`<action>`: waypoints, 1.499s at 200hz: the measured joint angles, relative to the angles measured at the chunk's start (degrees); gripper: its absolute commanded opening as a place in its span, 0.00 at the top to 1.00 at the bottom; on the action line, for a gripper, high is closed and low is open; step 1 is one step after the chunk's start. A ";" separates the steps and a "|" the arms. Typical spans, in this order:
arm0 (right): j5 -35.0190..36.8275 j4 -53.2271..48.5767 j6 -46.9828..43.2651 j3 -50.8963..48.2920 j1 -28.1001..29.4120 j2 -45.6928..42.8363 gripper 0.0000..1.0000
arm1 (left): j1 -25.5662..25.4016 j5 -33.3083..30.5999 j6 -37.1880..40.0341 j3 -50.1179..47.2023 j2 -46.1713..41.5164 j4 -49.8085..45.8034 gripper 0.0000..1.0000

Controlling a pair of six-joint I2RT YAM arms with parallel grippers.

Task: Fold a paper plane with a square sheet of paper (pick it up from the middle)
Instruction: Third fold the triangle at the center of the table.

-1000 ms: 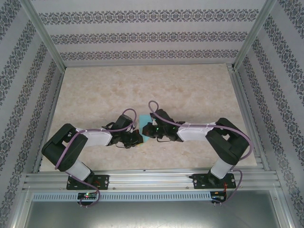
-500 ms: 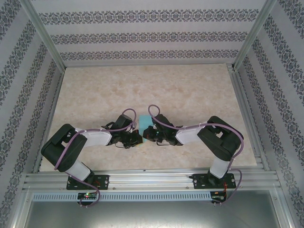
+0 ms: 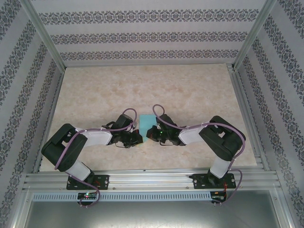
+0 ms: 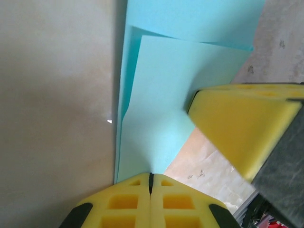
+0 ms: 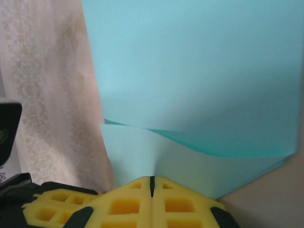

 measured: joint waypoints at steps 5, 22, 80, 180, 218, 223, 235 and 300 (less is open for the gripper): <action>-0.09 -0.31 -0.02 0.07 -0.35 -0.04 1.00 | 0.00 -0.04 0.13 0.02 0.04 0.02 0.99; -0.15 -1.73 -0.13 0.48 -1.29 -0.26 1.00 | 0.00 -0.17 0.44 0.13 0.22 0.20 0.99; -1.11 -3.63 -1.62 0.50 -7.87 -0.98 1.00 | 0.00 -0.35 0.85 0.31 0.42 0.35 0.99; 0.48 -10.12 -4.17 0.55 -10.84 -9.22 0.98 | 0.00 -0.37 1.77 0.39 0.42 0.22 0.99; 0.52 -8.87 -3.50 1.64 -4.39 -8.35 0.98 | 0.00 -0.37 1.92 0.50 0.42 0.07 0.99; 0.50 -8.33 -3.28 1.77 -3.69 -7.61 0.99 | 0.00 -0.37 1.92 0.50 0.42 0.00 0.99; 0.48 -7.17 -2.95 2.10 -2.51 -5.55 0.99 | 0.00 -0.37 1.95 0.50 0.42 -0.02 0.99; -1.40 -3.30 -3.10 0.50 -6.05 -0.92 0.99 | 0.00 -0.39 2.16 0.50 0.42 -0.04 0.99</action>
